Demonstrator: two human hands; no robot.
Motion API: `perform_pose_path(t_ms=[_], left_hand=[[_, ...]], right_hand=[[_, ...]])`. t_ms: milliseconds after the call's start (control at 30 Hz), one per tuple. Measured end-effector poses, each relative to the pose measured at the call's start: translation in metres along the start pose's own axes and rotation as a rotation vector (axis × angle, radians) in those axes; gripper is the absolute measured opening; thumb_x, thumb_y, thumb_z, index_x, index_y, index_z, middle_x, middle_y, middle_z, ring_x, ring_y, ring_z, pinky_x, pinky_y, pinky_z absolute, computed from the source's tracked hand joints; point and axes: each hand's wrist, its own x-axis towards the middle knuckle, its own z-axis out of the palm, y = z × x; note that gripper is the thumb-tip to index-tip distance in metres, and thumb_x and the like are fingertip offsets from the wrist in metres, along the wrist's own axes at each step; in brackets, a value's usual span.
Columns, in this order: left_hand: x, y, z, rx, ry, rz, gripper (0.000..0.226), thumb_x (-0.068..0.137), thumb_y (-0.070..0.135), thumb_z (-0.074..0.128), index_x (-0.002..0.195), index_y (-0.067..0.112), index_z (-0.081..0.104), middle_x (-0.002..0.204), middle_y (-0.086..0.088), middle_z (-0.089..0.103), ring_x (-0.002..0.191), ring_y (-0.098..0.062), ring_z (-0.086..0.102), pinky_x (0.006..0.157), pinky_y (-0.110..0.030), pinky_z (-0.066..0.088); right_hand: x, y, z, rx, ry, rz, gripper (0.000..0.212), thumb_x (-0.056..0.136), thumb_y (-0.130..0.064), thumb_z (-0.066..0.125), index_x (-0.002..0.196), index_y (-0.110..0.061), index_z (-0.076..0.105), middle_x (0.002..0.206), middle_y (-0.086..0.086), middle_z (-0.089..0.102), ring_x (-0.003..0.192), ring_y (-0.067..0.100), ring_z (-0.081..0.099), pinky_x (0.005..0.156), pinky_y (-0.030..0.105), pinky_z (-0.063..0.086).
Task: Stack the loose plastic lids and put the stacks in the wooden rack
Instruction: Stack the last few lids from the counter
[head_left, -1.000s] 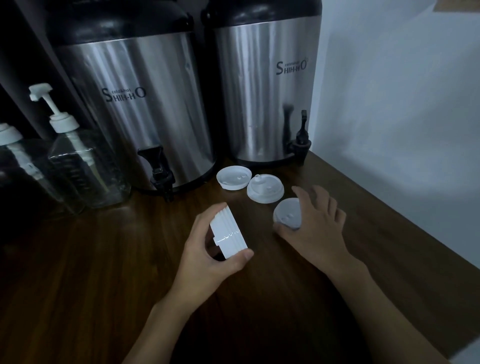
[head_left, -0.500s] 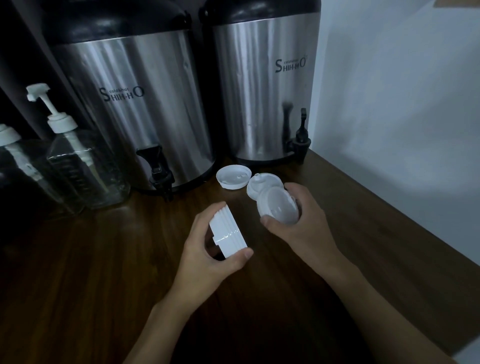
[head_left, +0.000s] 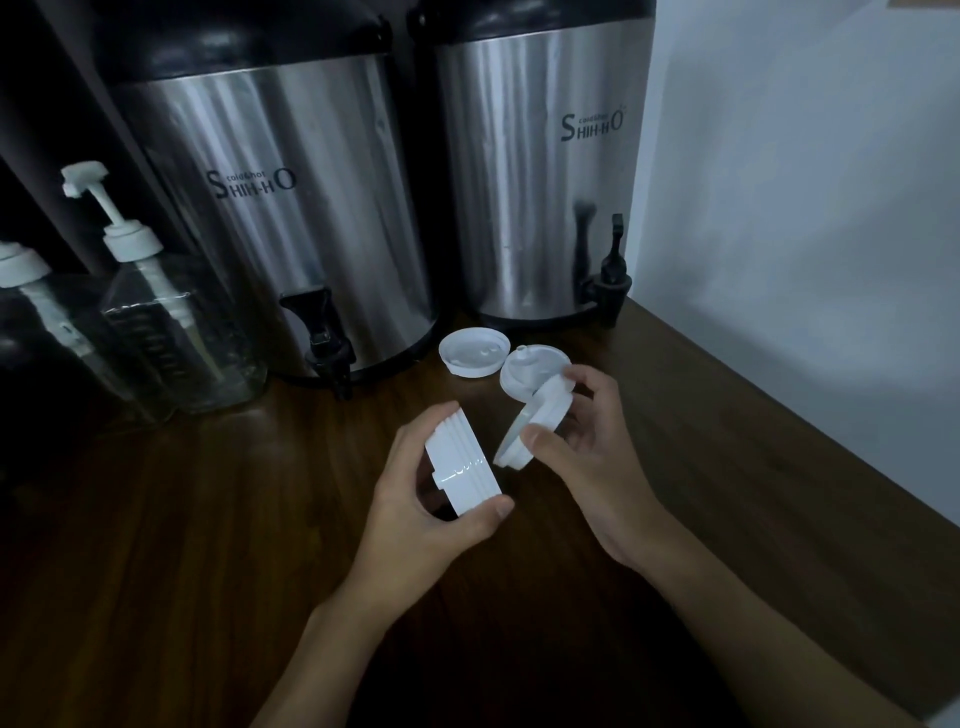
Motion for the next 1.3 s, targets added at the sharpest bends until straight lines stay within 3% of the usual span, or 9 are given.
perform_pose_path(t_ms=[67, 167, 300, 433, 600, 800, 933, 1167, 1300], left_hand=[[0.0, 0.0, 0.0, 0.007, 0.001, 0.002, 0.079, 0.066, 0.049, 0.084, 0.134, 0.057, 0.044, 0.136, 0.021, 0.047, 0.129, 0.003, 0.043, 0.093, -0.006, 0.043], [0.0, -0.002, 0.0, -0.009, 0.005, -0.002, 0.08, 0.066, 0.048, 0.084, 0.136, 0.051, 0.045, 0.138, 0.018, 0.048, 0.13, -0.001, 0.044, 0.094, -0.007, 0.044], [0.0, 0.0, 0.0, -0.057, 0.014, 0.004, 0.079, 0.068, 0.044, 0.085, 0.138, 0.043, 0.046, 0.136, 0.019, 0.051, 0.13, -0.006, 0.047, 0.094, -0.011, 0.046], [0.0, 0.002, 0.001, -0.089, 0.031, 0.024, 0.078, 0.07, 0.037, 0.085, 0.138, 0.035, 0.046, 0.13, 0.022, 0.053, 0.128, -0.006, 0.05, 0.094, -0.013, 0.047], [0.002, 0.004, 0.0, -0.078, 0.053, 0.049, 0.076, 0.071, 0.035, 0.084, 0.136, 0.035, 0.045, 0.127, 0.025, 0.054, 0.125, -0.004, 0.052, 0.094, -0.013, 0.048], [0.002, 0.003, 0.0, -0.046, 0.063, 0.067, 0.077, 0.072, 0.037, 0.084, 0.137, 0.035, 0.043, 0.127, 0.023, 0.051, 0.125, -0.004, 0.049, 0.092, -0.012, 0.047], [0.002, 0.003, 0.001, -0.065, 0.056, 0.054, 0.079, 0.07, 0.038, 0.084, 0.138, 0.029, 0.045, 0.129, 0.02, 0.052, 0.126, -0.01, 0.051, 0.091, -0.016, 0.05], [0.001, 0.003, 0.001, -0.05, 0.046, 0.049, 0.081, 0.068, 0.039, 0.084, 0.138, 0.026, 0.046, 0.13, 0.018, 0.052, 0.125, -0.008, 0.051, 0.092, -0.015, 0.049], [-0.001, 0.002, 0.001, -0.039, 0.036, 0.037, 0.081, 0.068, 0.041, 0.084, 0.139, 0.03, 0.047, 0.134, 0.011, 0.051, 0.127, -0.014, 0.05, 0.093, -0.018, 0.049]], right_hand=[[0.0, 0.0, 0.002, 0.059, -0.036, 0.007, 0.067, 0.075, -0.019, 0.075, 0.131, -0.043, 0.047, 0.133, -0.002, 0.057, 0.12, 0.011, 0.061, 0.094, 0.031, 0.055], [0.0, 0.0, 0.004, 0.173, -0.033, 0.048, 0.056, 0.075, -0.019, 0.076, 0.126, -0.027, 0.055, 0.131, 0.007, 0.059, 0.122, 0.023, 0.062, 0.101, 0.039, 0.054], [0.001, 0.003, 0.006, 0.23, -0.04, 0.137, 0.056, 0.072, -0.026, 0.08, 0.121, -0.013, 0.056, 0.129, 0.011, 0.063, 0.121, 0.022, 0.064, 0.107, 0.046, 0.05], [-0.001, 0.005, 0.008, 0.045, -0.139, 0.173, 0.064, 0.068, -0.051, 0.078, 0.12, -0.016, 0.065, 0.134, 0.004, 0.063, 0.126, 0.018, 0.06, 0.109, 0.046, 0.048], [-0.003, 0.002, 0.01, -0.097, -0.209, 0.154, 0.06, 0.068, -0.057, 0.071, 0.117, -0.022, 0.071, 0.139, -0.006, 0.057, 0.129, 0.011, 0.055, 0.108, 0.044, 0.048], [-0.006, -0.001, 0.011, -0.143, -0.307, 0.168, 0.042, 0.077, -0.04, 0.07, 0.113, -0.018, 0.074, 0.141, -0.005, 0.056, 0.132, 0.011, 0.053, 0.111, 0.043, 0.046], [-0.006, -0.001, 0.011, -0.131, -0.358, 0.153, 0.044, 0.082, -0.032, 0.068, 0.117, -0.006, 0.072, 0.143, -0.003, 0.054, 0.128, 0.011, 0.058, 0.107, 0.039, 0.05], [-0.004, -0.002, 0.007, -0.102, -0.406, 0.133, 0.045, 0.09, -0.037, 0.062, 0.121, -0.005, 0.071, 0.143, -0.005, 0.057, 0.132, 0.014, 0.055, 0.107, 0.042, 0.05], [-0.004, -0.002, 0.006, -0.121, -0.413, 0.137, 0.044, 0.091, -0.04, 0.064, 0.126, -0.013, 0.069, 0.139, -0.004, 0.061, 0.128, 0.01, 0.058, 0.098, 0.031, 0.054]])
